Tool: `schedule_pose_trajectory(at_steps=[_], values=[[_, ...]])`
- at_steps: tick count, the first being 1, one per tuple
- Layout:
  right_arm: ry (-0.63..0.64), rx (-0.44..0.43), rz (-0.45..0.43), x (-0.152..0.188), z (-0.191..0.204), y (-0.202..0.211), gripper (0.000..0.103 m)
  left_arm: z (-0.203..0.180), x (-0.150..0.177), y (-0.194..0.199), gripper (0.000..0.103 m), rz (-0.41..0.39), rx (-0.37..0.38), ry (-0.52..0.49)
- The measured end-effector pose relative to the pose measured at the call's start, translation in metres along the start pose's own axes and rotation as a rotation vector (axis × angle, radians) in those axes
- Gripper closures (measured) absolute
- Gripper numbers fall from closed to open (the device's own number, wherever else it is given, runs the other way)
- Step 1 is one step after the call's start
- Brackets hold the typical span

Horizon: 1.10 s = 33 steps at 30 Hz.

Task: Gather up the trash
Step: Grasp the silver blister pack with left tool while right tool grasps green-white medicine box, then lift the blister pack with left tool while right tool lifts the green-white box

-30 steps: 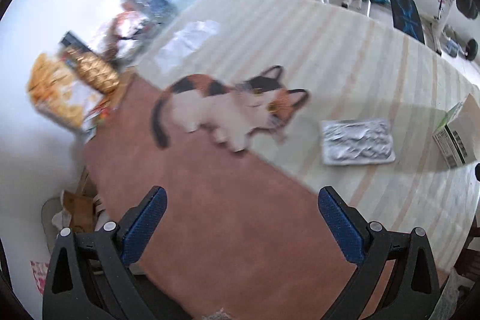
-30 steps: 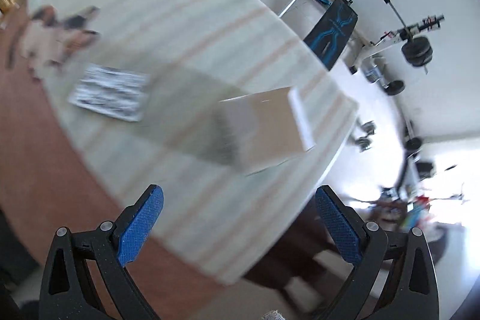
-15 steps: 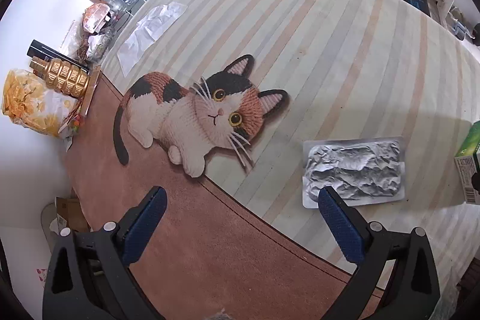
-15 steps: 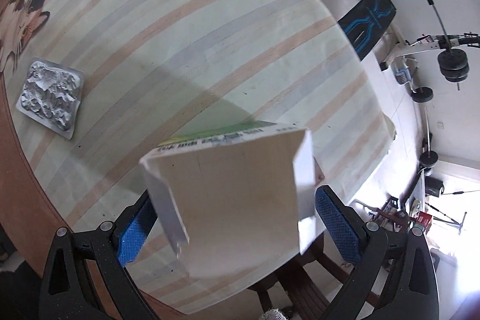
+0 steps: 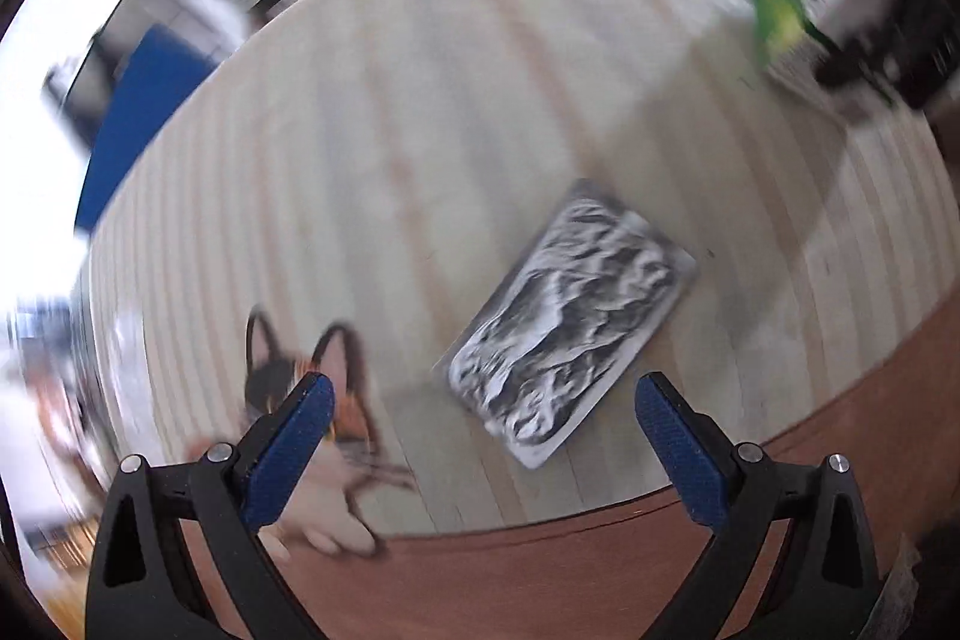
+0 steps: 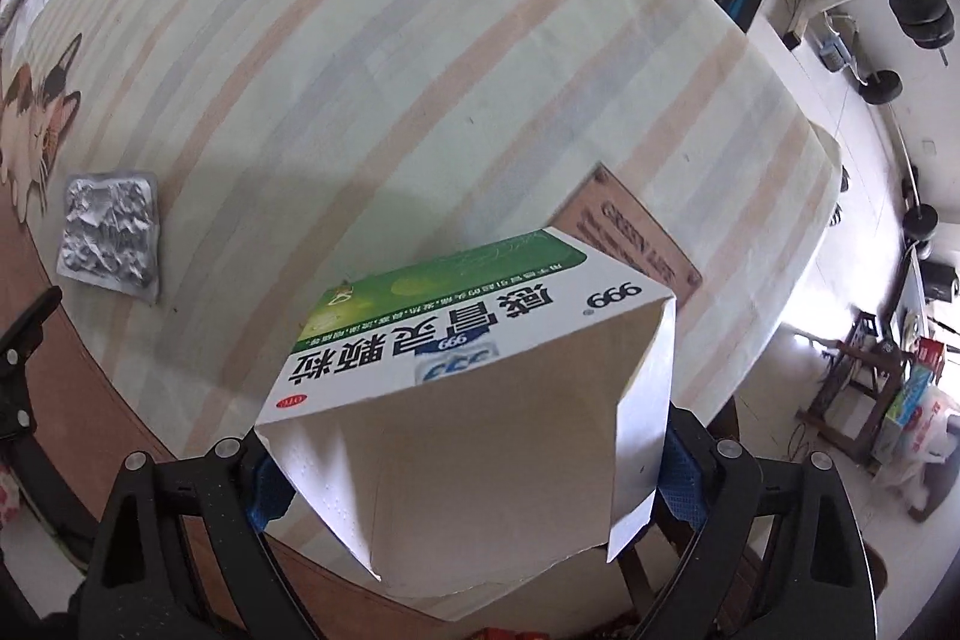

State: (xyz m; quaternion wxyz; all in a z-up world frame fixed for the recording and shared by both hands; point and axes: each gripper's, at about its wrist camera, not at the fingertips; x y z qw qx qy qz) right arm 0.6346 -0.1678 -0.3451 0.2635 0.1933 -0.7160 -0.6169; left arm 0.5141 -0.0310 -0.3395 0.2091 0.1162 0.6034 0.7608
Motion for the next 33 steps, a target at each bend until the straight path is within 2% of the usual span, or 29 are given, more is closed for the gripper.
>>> schedule_pose_trajectory(at_steps=[3, 5, 10, 11, 13, 14, 16, 19, 22, 25, 31, 33], values=[[-0.021, -0.007, 0.003, 0.004, -0.008, -0.001, 0.007, -0.019, -0.018, -0.007, 0.001, 0.024, 0.02, -0.182], [-0.031, -0.01, 0.005, 0.003, -0.012, -0.001, 0.007, -0.026, -0.028, -0.013, 0.001, 0.046, 0.029, -0.249], [-0.033, -0.001, 0.012, -0.007, -0.02, -0.007, 0.007, -0.03, -0.05, -0.029, 0.003, 0.094, 0.049, -0.327], [-0.03, 0.002, 0.013, -0.008, -0.021, -0.007, 0.007, -0.03, -0.054, -0.033, 0.011, 0.1, 0.062, -0.336], [-0.028, 0.007, 0.018, -0.012, -0.02, -0.008, 0.007, -0.022, -0.054, -0.042, 0.017, 0.108, 0.109, -0.343], [-0.029, 0.008, 0.021, -0.017, -0.022, -0.01, 0.007, -0.022, -0.058, -0.041, 0.03, 0.102, 0.146, -0.342], [-0.029, 0.009, 0.024, -0.019, -0.02, -0.011, 0.007, -0.019, -0.065, -0.041, 0.047, 0.122, 0.232, -0.313], [-0.039, -0.002, 0.03, -0.019, -0.019, -0.014, 0.008, -0.021, -0.071, -0.041, 0.047, 0.114, 0.234, -0.316], [-0.043, 0.001, 0.029, -0.02, -0.019, -0.013, 0.008, -0.017, -0.072, -0.042, 0.048, 0.108, 0.248, -0.261], [-0.051, -0.011, 0.033, -0.022, -0.02, -0.013, 0.009, -0.009, -0.069, -0.043, 0.05, 0.112, 0.259, -0.151], [-0.073, -0.012, 0.049, -0.025, -0.022, -0.017, 0.009, 0.008, -0.051, -0.049, 0.05, 0.164, 0.287, 0.255], [-0.072, -0.011, 0.058, -0.028, -0.021, -0.019, 0.009, 0.005, -0.051, -0.049, 0.046, 0.161, 0.287, 0.292]])
Point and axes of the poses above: each gripper's, at about its wrist camera, not at the fingertips, and y roughly against the way its jaws point, z to its left, x to its underside, and after that the axes turned 1 degree about -z, right-handed
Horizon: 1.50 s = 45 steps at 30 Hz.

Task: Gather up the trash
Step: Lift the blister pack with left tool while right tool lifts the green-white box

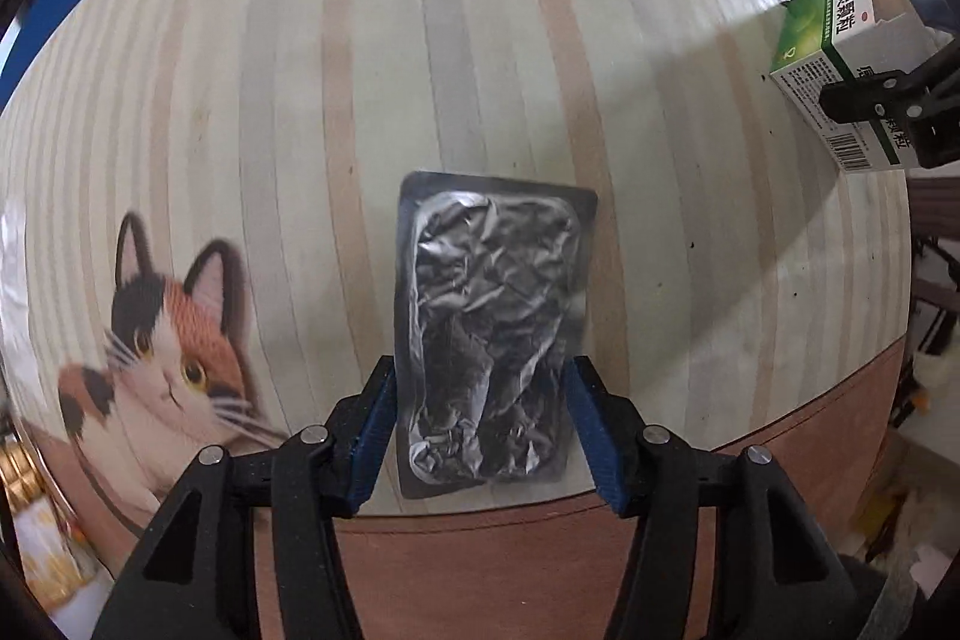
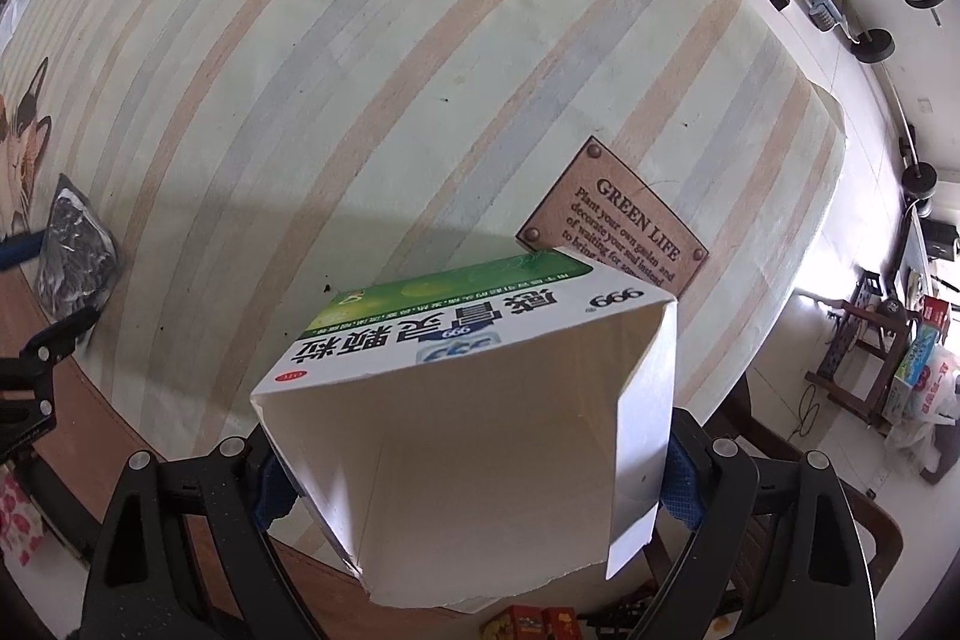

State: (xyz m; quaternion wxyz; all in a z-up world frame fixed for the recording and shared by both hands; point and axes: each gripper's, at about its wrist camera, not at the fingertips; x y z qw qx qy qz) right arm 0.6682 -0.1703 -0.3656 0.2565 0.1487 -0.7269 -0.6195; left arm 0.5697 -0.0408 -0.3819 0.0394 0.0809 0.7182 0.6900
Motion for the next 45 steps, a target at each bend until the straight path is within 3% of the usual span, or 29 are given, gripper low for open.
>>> schedule_pose_trajectory(at_steps=[2, 5, 9, 14, 18, 22, 30, 38, 45], values=[[0.004, 0.013, 0.01, -0.003, 0.001, -0.002, 0.009, -0.009, 0.0, -0.004, 0.035, 0.011, 0.002, -0.007], [0.006, 0.029, 0.02, -0.006, 0.006, -0.006, 0.009, -0.024, 0.001, -0.009, 0.032, 0.016, -0.043, -0.054], [0.001, 0.046, 0.015, -0.007, 0.009, -0.007, 0.009, -0.033, 0.001, -0.011, 0.034, 0.01, -0.026, -0.006], [-0.013, 0.05, -0.006, -0.002, 0.013, -0.005, 0.01, -0.014, 0.009, -0.01, 0.042, -0.01, -0.036, 0.015], [-0.03, 0.031, -0.026, 0.005, 0.015, -0.002, 0.012, 0.015, 0.048, 0.003, 0.042, -0.015, -0.04, 0.037], [-0.038, 0.016, -0.044, 0.013, 0.019, 0.003, 0.012, 0.031, 0.063, 0.013, 0.042, -0.035, -0.054, 0.053], [-0.048, 0.002, -0.091, 0.025, 0.033, 0.016, 0.013, 0.019, 0.082, 0.046, 0.042, -0.122, -0.078, 0.129], [-0.023, 0.033, -0.222, 0.05, 0.059, 0.059, 0.013, 0.026, 0.121, 0.083, 0.042, -0.221, -0.086, 0.259], [0.035, 0.056, -0.341, 0.091, 0.112, 0.092, 0.014, 0.039, 0.176, 0.112, 0.042, -0.293, -0.073, 0.398]])
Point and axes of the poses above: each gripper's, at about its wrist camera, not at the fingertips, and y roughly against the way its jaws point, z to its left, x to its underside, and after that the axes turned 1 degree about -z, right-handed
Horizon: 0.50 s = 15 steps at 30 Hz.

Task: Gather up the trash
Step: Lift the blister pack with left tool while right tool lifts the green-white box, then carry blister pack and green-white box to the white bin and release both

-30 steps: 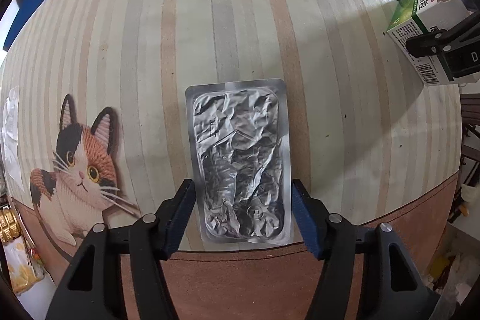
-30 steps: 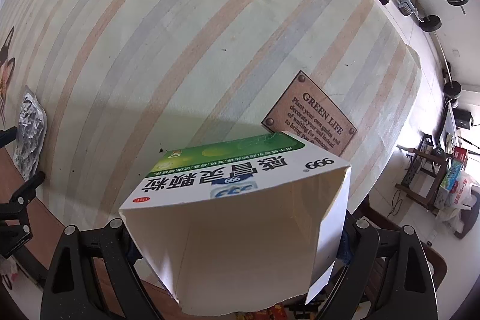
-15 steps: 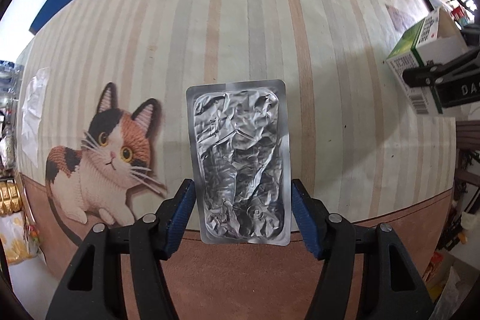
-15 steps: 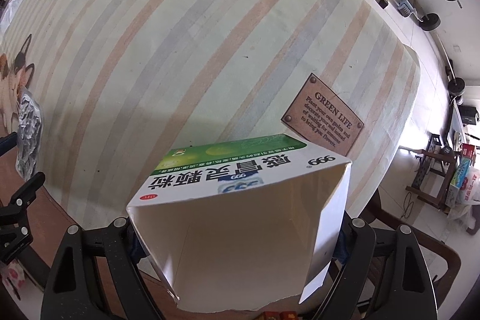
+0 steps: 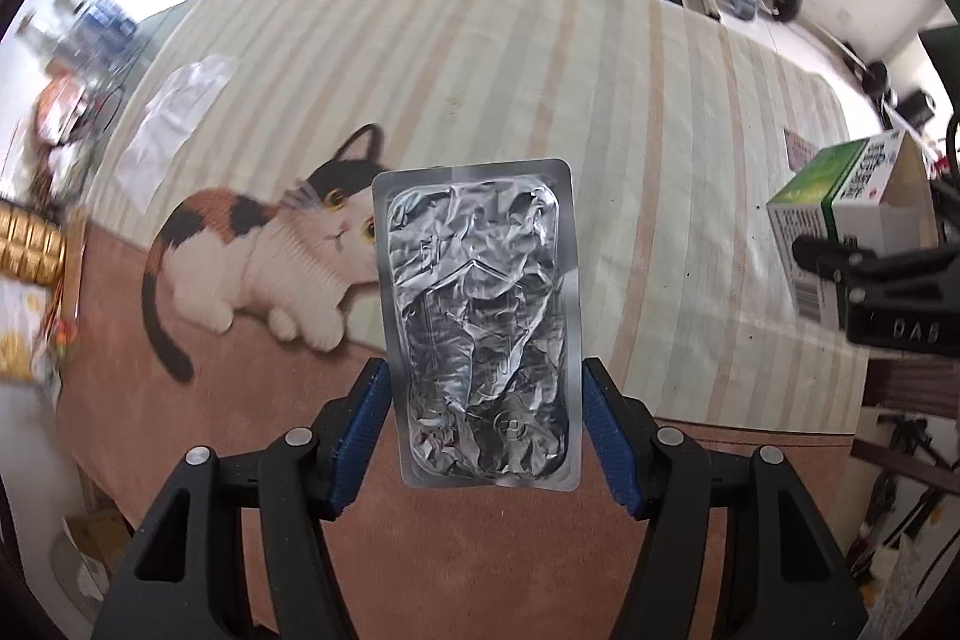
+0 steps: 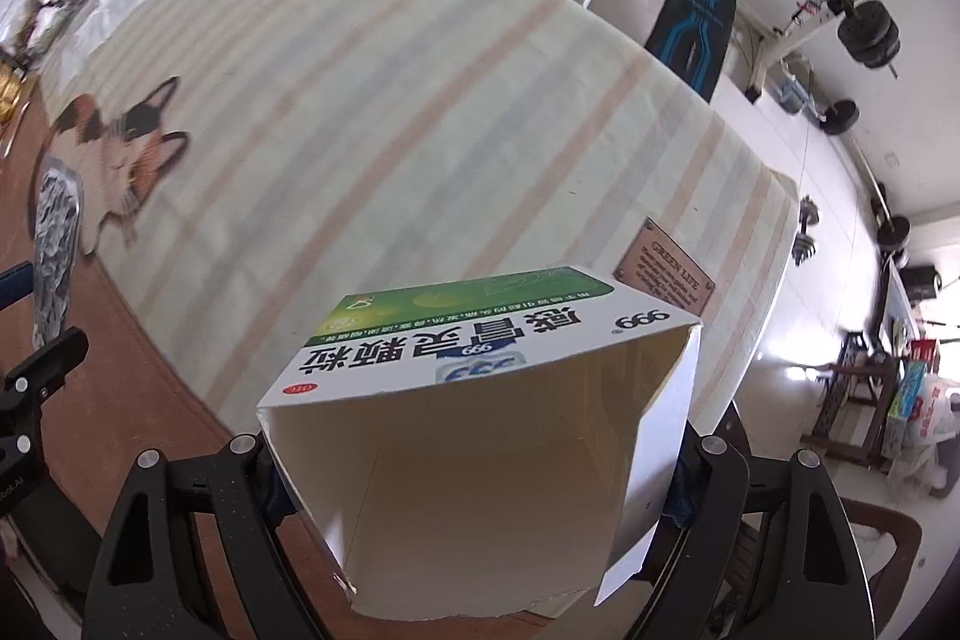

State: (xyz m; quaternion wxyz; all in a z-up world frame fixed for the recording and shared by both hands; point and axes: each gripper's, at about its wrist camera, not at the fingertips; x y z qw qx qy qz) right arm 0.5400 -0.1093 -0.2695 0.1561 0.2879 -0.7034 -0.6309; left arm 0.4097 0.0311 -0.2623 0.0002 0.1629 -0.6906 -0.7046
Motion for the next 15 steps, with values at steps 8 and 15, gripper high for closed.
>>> schedule_pose_trajectory(at_steps=[8, 15], values=[[0.106, -0.061, -0.092, 0.038, 0.088, 0.067, 0.014, 0.047, 0.069, 0.058, 0.042, -0.08, -0.012, 0.141], [0.189, -0.096, -0.163, 0.097, 0.168, 0.123, 0.014, 0.095, 0.162, 0.098, 0.042, -0.137, -0.023, 0.271]])
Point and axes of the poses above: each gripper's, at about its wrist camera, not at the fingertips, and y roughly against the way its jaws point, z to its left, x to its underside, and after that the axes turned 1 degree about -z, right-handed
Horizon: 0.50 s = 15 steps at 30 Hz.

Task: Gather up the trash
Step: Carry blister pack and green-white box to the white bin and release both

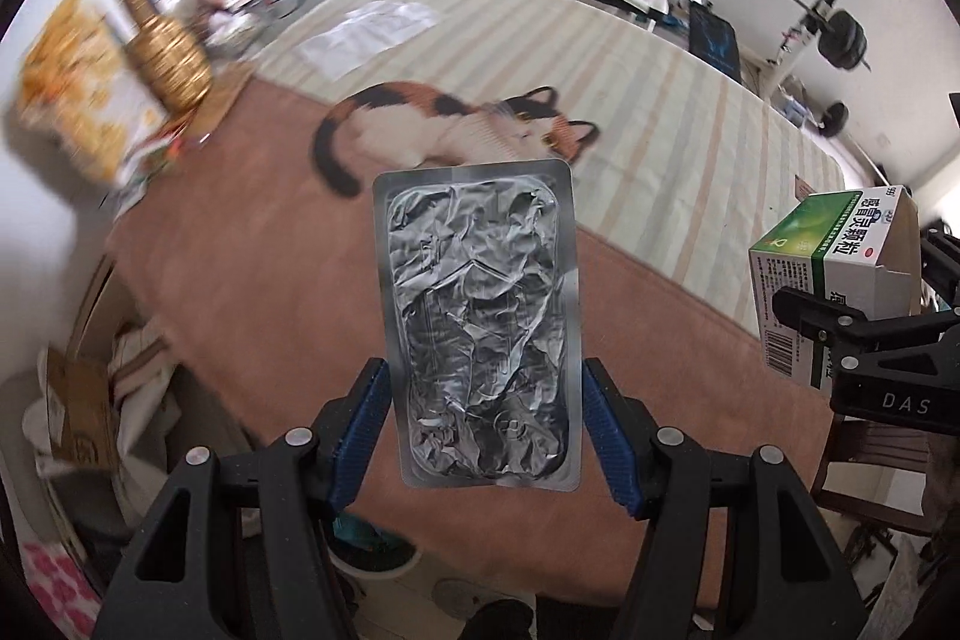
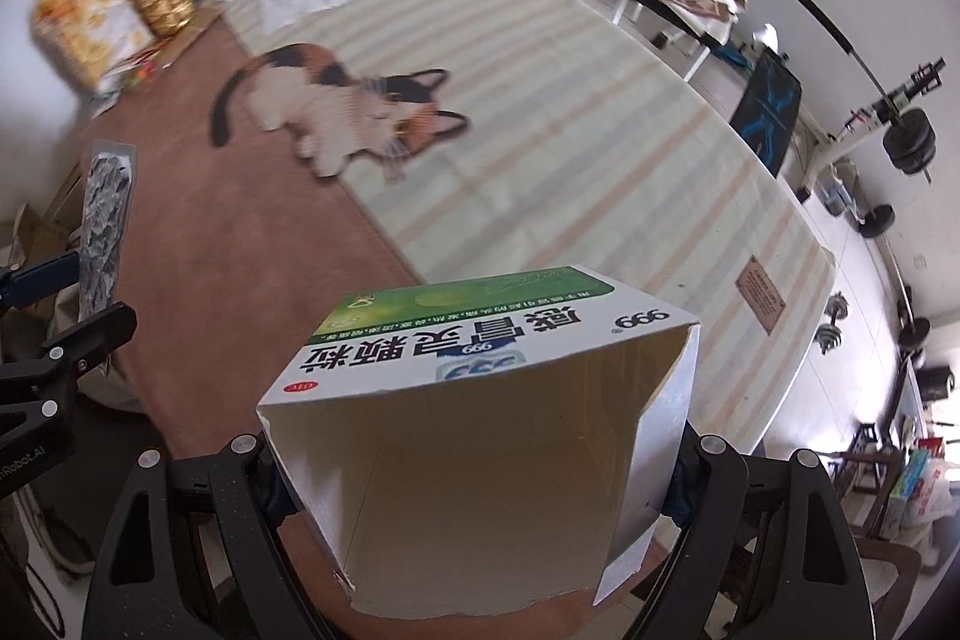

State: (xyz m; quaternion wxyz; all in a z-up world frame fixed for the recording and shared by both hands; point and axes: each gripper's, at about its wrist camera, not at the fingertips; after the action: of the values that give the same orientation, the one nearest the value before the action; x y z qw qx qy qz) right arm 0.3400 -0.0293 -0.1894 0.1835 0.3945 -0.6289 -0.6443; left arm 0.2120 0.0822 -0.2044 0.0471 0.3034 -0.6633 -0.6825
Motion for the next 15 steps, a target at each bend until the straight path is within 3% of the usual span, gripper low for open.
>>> schedule_pose_trajectory(at_steps=[9, 15], values=[[0.13, 0.001, -0.043, 0.087, 0.139, 0.044, 0.014, 0.096, 0.136, 0.052, 0.042, -0.022, -0.017, 0.189], [0.16, -0.129, 0.074, 0.158, 0.24, 0.013, 0.014, 0.159, 0.229, 0.037, 0.042, 0.05, 0.01, 0.355]])
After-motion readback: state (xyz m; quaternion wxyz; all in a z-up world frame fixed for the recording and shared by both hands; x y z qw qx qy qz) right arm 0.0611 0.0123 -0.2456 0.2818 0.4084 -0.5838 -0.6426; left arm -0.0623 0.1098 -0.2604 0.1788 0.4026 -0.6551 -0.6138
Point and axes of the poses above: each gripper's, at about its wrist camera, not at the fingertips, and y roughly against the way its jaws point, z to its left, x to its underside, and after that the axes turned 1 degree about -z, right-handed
